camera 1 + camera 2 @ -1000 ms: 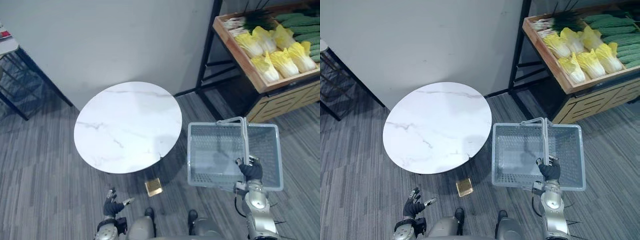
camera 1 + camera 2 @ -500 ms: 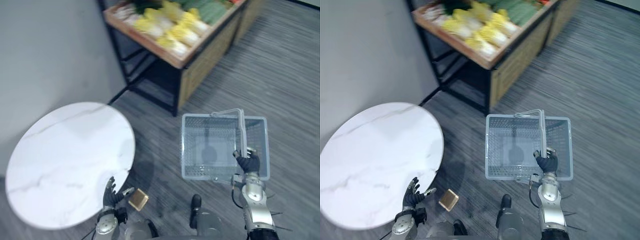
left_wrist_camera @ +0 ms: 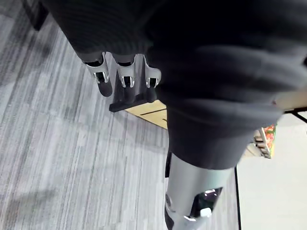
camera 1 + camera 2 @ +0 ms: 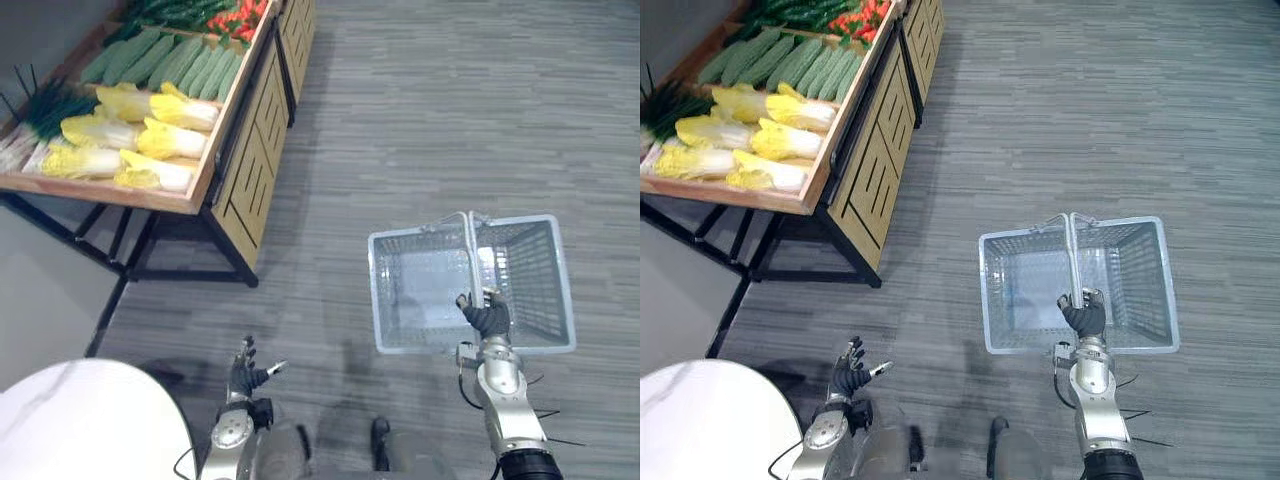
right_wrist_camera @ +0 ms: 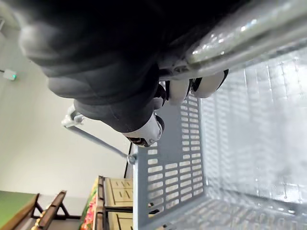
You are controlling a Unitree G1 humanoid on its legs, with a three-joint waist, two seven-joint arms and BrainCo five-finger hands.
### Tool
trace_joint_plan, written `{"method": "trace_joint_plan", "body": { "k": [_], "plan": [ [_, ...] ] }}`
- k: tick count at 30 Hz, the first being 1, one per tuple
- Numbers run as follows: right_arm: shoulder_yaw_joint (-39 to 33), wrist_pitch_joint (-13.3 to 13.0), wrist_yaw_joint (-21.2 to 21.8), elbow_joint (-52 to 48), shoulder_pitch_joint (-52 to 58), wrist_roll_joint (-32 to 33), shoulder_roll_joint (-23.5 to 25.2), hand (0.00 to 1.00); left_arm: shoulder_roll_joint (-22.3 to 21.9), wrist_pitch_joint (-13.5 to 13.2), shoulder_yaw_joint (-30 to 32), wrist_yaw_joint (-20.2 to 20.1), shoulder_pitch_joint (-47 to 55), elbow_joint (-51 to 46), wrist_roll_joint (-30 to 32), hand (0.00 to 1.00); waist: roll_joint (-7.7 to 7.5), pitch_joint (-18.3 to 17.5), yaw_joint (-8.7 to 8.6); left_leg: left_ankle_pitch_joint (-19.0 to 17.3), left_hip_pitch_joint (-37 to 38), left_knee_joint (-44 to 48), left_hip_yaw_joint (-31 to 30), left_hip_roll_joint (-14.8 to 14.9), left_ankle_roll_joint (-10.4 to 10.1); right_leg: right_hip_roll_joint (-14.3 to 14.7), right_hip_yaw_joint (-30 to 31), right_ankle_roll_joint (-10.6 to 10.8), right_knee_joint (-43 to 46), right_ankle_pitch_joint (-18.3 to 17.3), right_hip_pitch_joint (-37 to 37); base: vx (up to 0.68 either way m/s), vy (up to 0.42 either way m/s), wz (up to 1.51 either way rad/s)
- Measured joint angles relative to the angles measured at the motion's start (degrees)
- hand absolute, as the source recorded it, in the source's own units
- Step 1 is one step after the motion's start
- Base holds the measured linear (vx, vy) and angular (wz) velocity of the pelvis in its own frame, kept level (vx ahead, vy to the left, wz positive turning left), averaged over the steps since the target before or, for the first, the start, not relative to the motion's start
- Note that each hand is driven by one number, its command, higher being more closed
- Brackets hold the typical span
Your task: Pick vegetable in the basket
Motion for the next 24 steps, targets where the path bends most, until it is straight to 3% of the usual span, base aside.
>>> {"method": "trace_joint_plan", "body": {
  "k": [2, 3, 4, 5, 6, 8, 9, 10, 11, 12, 13, 16, 17, 18, 19, 20, 21, 22, 23, 24],
  "plan": [
    [0.4, 0.1, -0.2, 0.0, -1.0, 0.6, -0.7, 1.0, -0.5, 0.0, -0.2, 0.0, 1.4, -2.9, 0.0, 0.0, 0.52, 0.0, 1.04, 2.2, -3.6, -13.4, -2.2, -3.3, -3.0, -0.7, 2.3, 1.5, -2.3, -1.0, 2.3, 0.42, 0.215, -0.83],
    [0.6, 0.1, -0.8, 0.4, -2.1, 0.6, -0.9, 1.0, -0.7, -0.1, -0.2, 0.0, 2.0, -5.2, 0.0, 0.0, 1.59, -0.5, 2.5, 8.9, -4.3, -22.9, -2.5, -3.6, -4.0, -0.4, 4.5, 3.2, -3.6, -2.3, 3.5, 0.49, 0.283, -0.89],
    [0.8, 0.2, -0.8, 0.7, -2.4, 0.6, -0.9, 1.0, -0.4, -0.1, -0.1, 0.1, 2.4, -5.7, 0.0, 0.0, 1.56, -0.9, 3.33, 10.8, -3.8, -22.2, -1.9, -4.0, -1.5, -0.5, 5.9, 3.3, -3.7, -3.1, 4.2, 0.66, 0.342, -0.92],
    [2.5, 0.2, -0.7, 0.7, -2.4, 0.6, -0.8, 1.0, 0.0, -0.1, 0.3, 0.1, 2.9, -6.2, 0.0, 0.0, -0.53, -2.1, 3.47, 8.7, -4.1, -20.4, -1.5, -6.2, 2.4, -2.7, 6.8, 4.6, -3.2, -4.8, 4.9, 0.62, 0.277, -0.4],
    [3.2, 0.2, -0.6, 0.8, -2.4, 0.5, -0.5, 1.0, 0.1, -0.1, 0.4, 0.0, 2.5, -6.2, 0.0, 0.0, -2.08, -2.9, 3.2, 6.9, -3.9, -19.9, -0.7, -7.8, 4.4, -4.4, 6.6, 6.7, 1.1, -6.4, 3.5, 0.75, 0.279, -0.28],
    [3.8, 0.2, 0.3, 3.0, -3.4, -0.1, -0.3, 1.0, -0.1, 0.0, 0.4, 0.1, 2.2, -6.1, 0.0, 0.0, -2.44, -2.9, 3.35, 3.6, -0.9, -18.4, 0.8, -8.8, 6.7, -5.4, 7.1, 13.5, 18.3, -6.0, -2.2, 0.6, 0.214, -0.16],
    [4.1, 0.4, 1.0, 5.5, -3.5, -0.6, 0.2, 1.0, 0.1, 0.1, 0.1, 0.0, 2.3, -5.9, 0.0, 0.0, -2.73, -2.7, 2.91, 1.8, 3.9, -18.8, 0.3, -9.9, 7.5, -5.8, 7.6, 18.5, 31.7, -3.4, -5.2, 0.5, 0.152, 0.1],
    [4.2, 1.4, 1.6, 7.1, -3.4, -1.4, 0.9, 1.0, 0.6, 0.1, 0.1, 0.0, 2.3, -5.9, 0.0, 0.0, -3.0, -2.5, 2.23, 1.2, 9.6, -20.0, -0.4, -10.9, 7.8, -6.7, 6.0, 17.0, 41.8, -3.1, -7.0, 0.63, 0.147, 0.21],
    [4.4, 2.1, 1.9, 7.2, -3.2, -1.8, 1.2, 1.0, 0.8, 0.1, -0.1, 0.1, 2.0, -5.9, 0.0, 0.0, -2.86, -2.4, 1.83, 1.2, 12.5, -21.2, -0.8, -11.0, 7.9, -7.3, 4.4, 15.2, 45.0, -3.4, -7.9, 0.74, 0.135, 0.12],
    [4.9, 2.3, 2.1, 7.2, -2.7, -2.1, 1.5, 1.0, 1.2, 0.0, -0.2, 0.2, 2.1, -5.9, 0.0, 0.0, -2.45, -2.4, 1.79, 1.2, 17.3, -24.0, -1.2, -10.8, 8.0, -8.3, 0.2, 10.8, 46.9, -4.3, -10.5, 0.71, 0.082, 0.0],
    [5.6, 2.2, 2.6, 7.1, -2.7, -2.6, 1.5, 1.0, 1.9, 0.0, -0.2, 0.4, 1.8, -5.9, 0.0, 0.0, -2.4, -2.5, 1.51, 1.2, 20.5, -26.6, -2.2, -10.6, 8.0, -8.9, -4.0, 8.5, 45.6, -5.4, -14.2, 0.7, 0.026, 0.02],
    [5.5, 2.0, 3.1, 6.9, -3.1, -2.5, 1.2, 1.0, 2.9, 0.0, -0.2, 0.4, -0.3, -5.5, 0.0, 0.0, -1.93, -2.3, -0.04, 0.9, 24.8, -30.2, -6.1, -9.3, 8.4, -7.3, -8.2, 6.3, 34.9, -6.3, -21.4, 0.52, -0.043, 0.42],
    [4.8, 2.0, 3.2, 6.9, -3.2, -2.3, 0.9, 1.0, 2.8, 0.1, -0.2, 0.4, -1.6, -4.9, 0.0, 0.0, -1.06, -1.8, -1.29, 0.8, 26.8, -30.6, -8.5, -7.7, 8.0, -4.5, -6.9, 6.4, 20.9, -2.7, -23.7, 0.75, -0.1, 0.71],
    [4.5, 2.0, 3.2, 6.9, -3.2, -2.3, 0.9, 1.0, 2.8, 0.1, -0.2, 0.4, -1.9, -4.9, 0.0, 0.0, -0.95, -1.7, -1.42, 0.4, 27.8, -30.6, -9.7, -7.3, 7.4, -3.5, -5.6, 6.5, 15.7, -0.3, -24.4, 0.64, -0.111, 0.78],
    [4.1, 2.1, 3.2, 6.9, -2.9, -2.4, 0.8, 1.0, 2.7, 0.1, -0.2, 0.4, -2.4, -4.9, 0.0, 0.0, -0.98, -1.8, -1.63, -0.6, 29.2, -30.1, -11.7, -6.5, 5.4, -1.8, -2.5, 6.7, 7.6, 4.9, -24.8, 0.54, -0.159, 0.86],
    [3.9, 2.1, 3.2, 6.6, -1.6, -2.5, 0.5, 1.0, 2.9, 0.0, -0.3, 0.4, -2.8, -4.9, 0.2, 0.0, -2.21, -2.5, -1.82, -2.9, 30.4, -27.8, -15.0, -6.5, 1.8, -1.6, 2.1, 7.3, -3.7, 13.6, -23.5, 0.89, -0.377, 1.36],
    [3.7, 2.1, 3.1, 6.4, 0.4, -2.5, 0.3, 1.0, 2.9, 0.1, -0.3, 0.6, -2.6, -4.8, 1.0, 0.0, -3.02, -3.1, -2.18, -5.3, 32.3, -24.4, -18.4, -6.2, -0.4, -2.8, 4.2, 7.2, -5.0, 23.6, -21.8, 0.88, -0.387, 1.39],
    [3.1, 2.3, 3.1, 6.8, 0.2, -2.5, -0.7, 1.0, 1.0, 0.4, -0.3, 0.9, -3.3, -4.4, 1.3, 0.0, 1.09, -3.0, -2.04, -5.3, 31.1, -19.6, -20.0, -3.3, -1.0, -0.4, 0.8, 5.1, -0.4, 21.2, -21.9, 0.74, -0.337, 1.14],
    [2.5, 2.3, 3.0, 6.7, 0.2, -2.5, -1.3, 1.0, 0.5, 0.4, -0.1, 1.1, -3.3, -5.3, 1.4, 0.0, 1.78, -3.0, -2.1, -3.3, 29.0, -16.0, -20.6, -2.6, -2.9, -0.1, -0.5, 3.4, 1.2, 19.1, -21.8, 0.52, -0.218, 0.74],
    [2.6, 2.4, 2.9, 6.5, 0.2, -2.5, -1.1, 1.0, -0.6, 0.3, 1.1, 1.6, -3.8, -8.1, 1.7, 0.0, 1.89, -2.8, -1.02, 5.1, 23.9, -5.6, -20.9, -2.5, -6.1, -0.1, -2.2, 2.3, 3.4, 15.6, -20.4, 0.65, -0.278, 0.88]
  ]
}}
